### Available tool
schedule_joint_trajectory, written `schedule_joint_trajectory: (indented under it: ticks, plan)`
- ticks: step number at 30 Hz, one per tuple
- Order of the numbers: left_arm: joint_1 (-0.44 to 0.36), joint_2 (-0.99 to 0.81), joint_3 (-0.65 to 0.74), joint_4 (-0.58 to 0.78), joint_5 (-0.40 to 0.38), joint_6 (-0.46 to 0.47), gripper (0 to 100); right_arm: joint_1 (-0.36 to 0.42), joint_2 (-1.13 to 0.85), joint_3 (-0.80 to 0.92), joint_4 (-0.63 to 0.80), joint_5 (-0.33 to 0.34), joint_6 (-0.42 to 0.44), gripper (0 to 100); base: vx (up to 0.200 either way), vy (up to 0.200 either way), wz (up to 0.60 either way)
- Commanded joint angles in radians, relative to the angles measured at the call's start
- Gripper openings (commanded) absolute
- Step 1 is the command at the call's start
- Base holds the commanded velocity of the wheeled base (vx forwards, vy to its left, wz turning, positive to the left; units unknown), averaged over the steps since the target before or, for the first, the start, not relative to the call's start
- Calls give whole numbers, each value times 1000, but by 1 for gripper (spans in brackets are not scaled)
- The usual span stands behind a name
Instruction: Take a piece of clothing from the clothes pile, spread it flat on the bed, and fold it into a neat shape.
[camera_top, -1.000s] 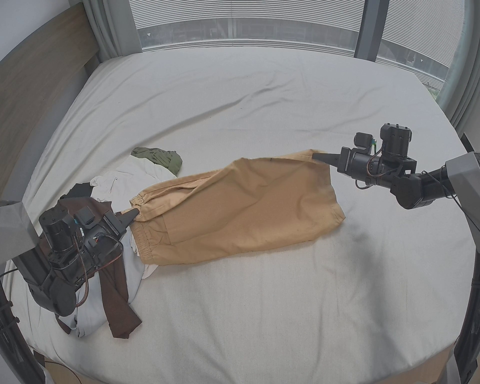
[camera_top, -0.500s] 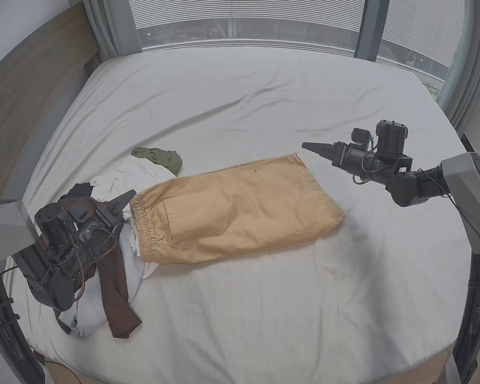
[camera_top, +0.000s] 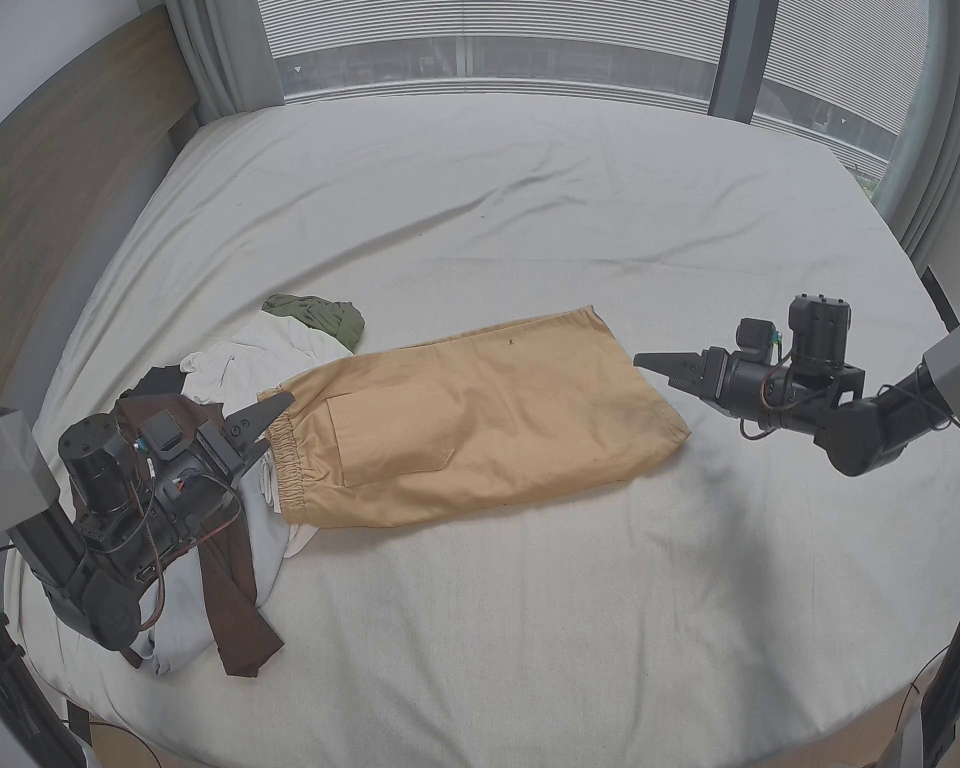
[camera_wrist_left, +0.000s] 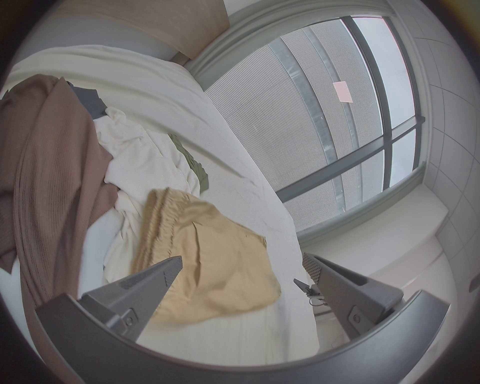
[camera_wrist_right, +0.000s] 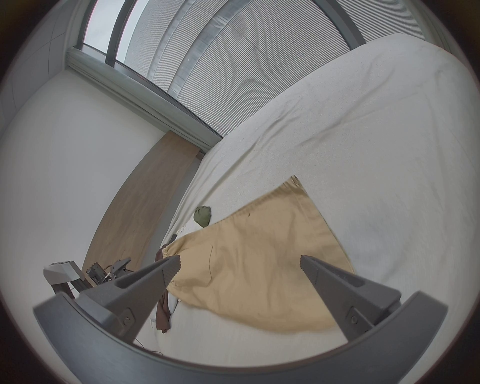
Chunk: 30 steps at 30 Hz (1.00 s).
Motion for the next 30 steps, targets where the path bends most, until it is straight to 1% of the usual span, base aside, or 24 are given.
schedule_joint_trajectory:
  ticks: [1,2,4,5,7,13,18,26,30]
  plan:
    - [-35,-47,58,0,-16,65,100,-5,-15,213,-161,0,-1,100,0,0,0]
    - [-35,-47,58,0,-16,69,100,-5,-12,215,-162,0,-1,100,0,0,0]
    - [-32,-27,57,0,-12,110,100,-5,23,221,-182,-3,-12,100,0,0,0]
    - [-32,-27,57,0,-12,110,100,-6,37,219,-181,-3,-21,100,0,0,0]
    - [-28,-18,60,0,-10,153,100,-11,49,221,-173,-1,-29,100,0,0,0]
    - [-21,3,60,0,-9,199,100,-21,107,210,-173,-1,-27,100,0,0,0]
    - [-21,2,61,0,-9,199,100,-26,129,202,-173,-1,-27,100,0,0,0]
    - [-19,6,61,0,-12,196,100,-20,221,150,-182,-6,-23,100,0,0,0]
    - [-21,6,61,0,-12,194,100,-3,248,123,-185,-32,-20,100,0,0,0]
